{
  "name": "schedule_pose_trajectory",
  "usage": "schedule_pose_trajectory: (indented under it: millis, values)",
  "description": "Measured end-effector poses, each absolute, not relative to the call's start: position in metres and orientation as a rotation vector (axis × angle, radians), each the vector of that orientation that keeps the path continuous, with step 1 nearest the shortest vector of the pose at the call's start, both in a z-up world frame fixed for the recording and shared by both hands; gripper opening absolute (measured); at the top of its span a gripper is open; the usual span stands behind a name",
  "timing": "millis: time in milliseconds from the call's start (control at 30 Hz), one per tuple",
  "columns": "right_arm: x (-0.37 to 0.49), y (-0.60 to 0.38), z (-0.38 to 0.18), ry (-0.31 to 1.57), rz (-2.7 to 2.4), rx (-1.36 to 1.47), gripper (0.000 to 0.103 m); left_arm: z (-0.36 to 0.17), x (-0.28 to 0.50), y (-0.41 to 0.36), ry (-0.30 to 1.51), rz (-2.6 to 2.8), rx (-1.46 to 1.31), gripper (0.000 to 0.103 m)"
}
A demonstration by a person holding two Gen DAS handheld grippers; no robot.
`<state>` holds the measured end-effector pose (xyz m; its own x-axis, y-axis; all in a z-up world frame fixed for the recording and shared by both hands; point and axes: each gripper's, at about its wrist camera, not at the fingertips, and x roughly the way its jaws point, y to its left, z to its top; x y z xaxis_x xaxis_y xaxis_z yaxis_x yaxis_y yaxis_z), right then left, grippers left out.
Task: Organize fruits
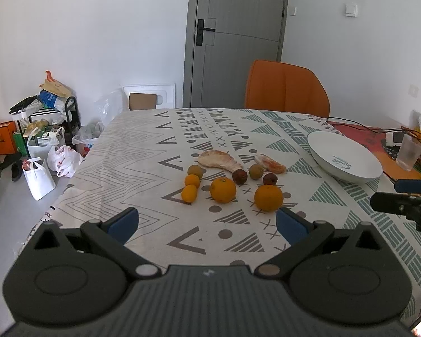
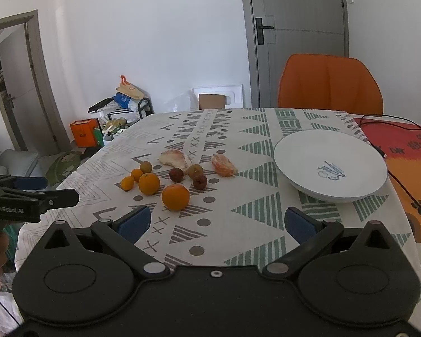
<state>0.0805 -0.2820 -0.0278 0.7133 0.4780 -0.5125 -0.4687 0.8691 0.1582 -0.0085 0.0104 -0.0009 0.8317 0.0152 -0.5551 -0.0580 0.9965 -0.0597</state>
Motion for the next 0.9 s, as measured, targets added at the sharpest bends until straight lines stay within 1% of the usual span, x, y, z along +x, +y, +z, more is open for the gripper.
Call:
schedule_pose_trajectory:
  millis: [900]
  values:
    - [0.082,-0.270,-0.032,0.587,0.588,-0.008,0.103,-0.003,-0.004,0.018,0.563,-0.003,-0.078,0.103]
